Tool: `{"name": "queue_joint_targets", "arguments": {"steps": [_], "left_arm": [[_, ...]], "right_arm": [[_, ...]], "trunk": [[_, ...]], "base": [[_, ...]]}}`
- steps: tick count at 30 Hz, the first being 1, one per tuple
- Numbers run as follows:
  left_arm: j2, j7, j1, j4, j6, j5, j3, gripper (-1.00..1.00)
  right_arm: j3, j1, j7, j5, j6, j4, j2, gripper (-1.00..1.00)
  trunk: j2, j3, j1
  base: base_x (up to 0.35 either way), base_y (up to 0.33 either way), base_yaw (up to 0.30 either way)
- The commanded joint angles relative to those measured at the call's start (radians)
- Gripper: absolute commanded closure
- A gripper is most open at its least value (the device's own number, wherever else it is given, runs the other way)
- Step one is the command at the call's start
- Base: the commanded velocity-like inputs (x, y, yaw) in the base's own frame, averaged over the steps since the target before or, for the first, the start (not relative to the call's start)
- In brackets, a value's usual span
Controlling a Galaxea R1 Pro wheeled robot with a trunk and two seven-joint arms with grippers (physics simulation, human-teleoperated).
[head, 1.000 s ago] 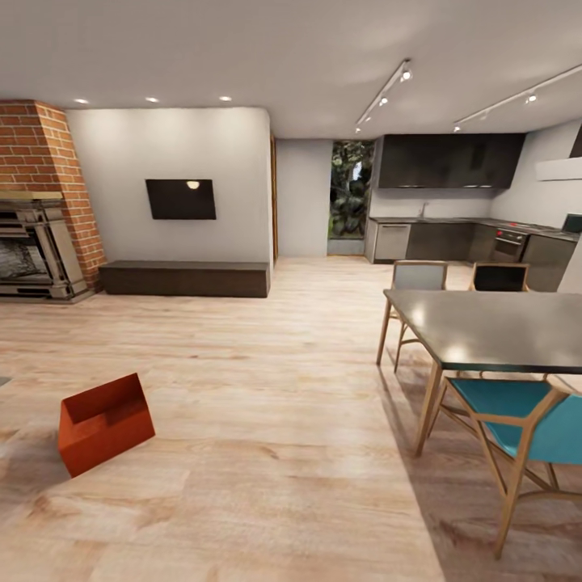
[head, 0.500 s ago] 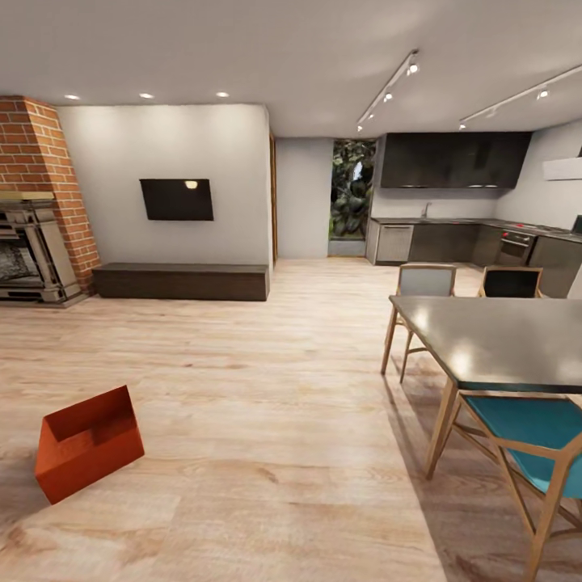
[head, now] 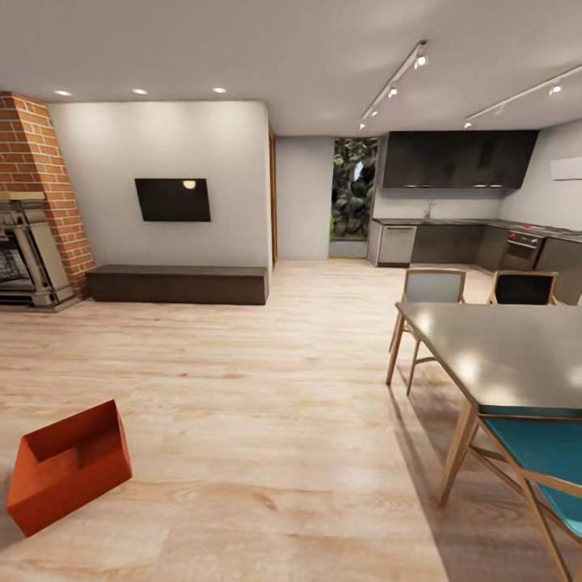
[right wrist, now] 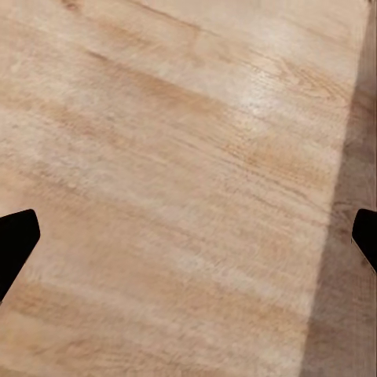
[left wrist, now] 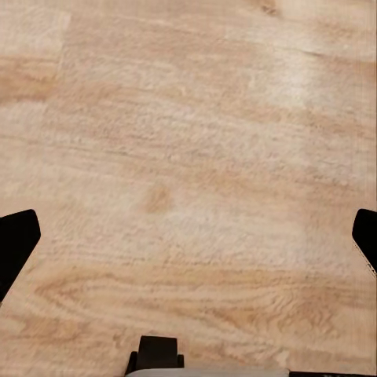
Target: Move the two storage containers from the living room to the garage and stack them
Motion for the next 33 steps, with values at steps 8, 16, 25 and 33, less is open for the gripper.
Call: {"name": "queue_joint_targets", "arguments": {"steps": [8, 16, 25, 33], "left_arm": [[0.0, -0.008, 0.0, -0.001, 0.0, 0.011, 0.0, -1.0], [0.0, -0.008, 0.0, -0.001, 0.0, 0.011, 0.0, -1.0], [0.0, -0.008, 0.0, -0.001, 0.0, 0.011, 0.0, -1.0], [0.0, -0.008, 0.0, -0.001, 0.0, 0.011, 0.0, -1.0]], "right_arm": [[0.003, 0.0, -0.001, 0.003, -0.002, 0.0, -0.001, -1.0], [0.003, 0.0, -0.001, 0.003, -0.002, 0.0, -0.001, -1.0], [0.003, 0.0, -0.001, 0.002, -0.002, 0.0, -0.001, -1.0], [0.0, 0.0, -0.001, 0.001, -0.002, 0.0, -0.001, -1.0]], "trunk": [[0.0, -0.001, 0.001], [0.0, -0.001, 0.001], [0.0, -0.001, 0.001], [0.0, -0.001, 0.001]], "base": [[0.329, 0.0, 0.0], [0.329, 0.0, 0.0], [0.329, 0.0, 0.0], [0.329, 0.0, 0.0]]}}
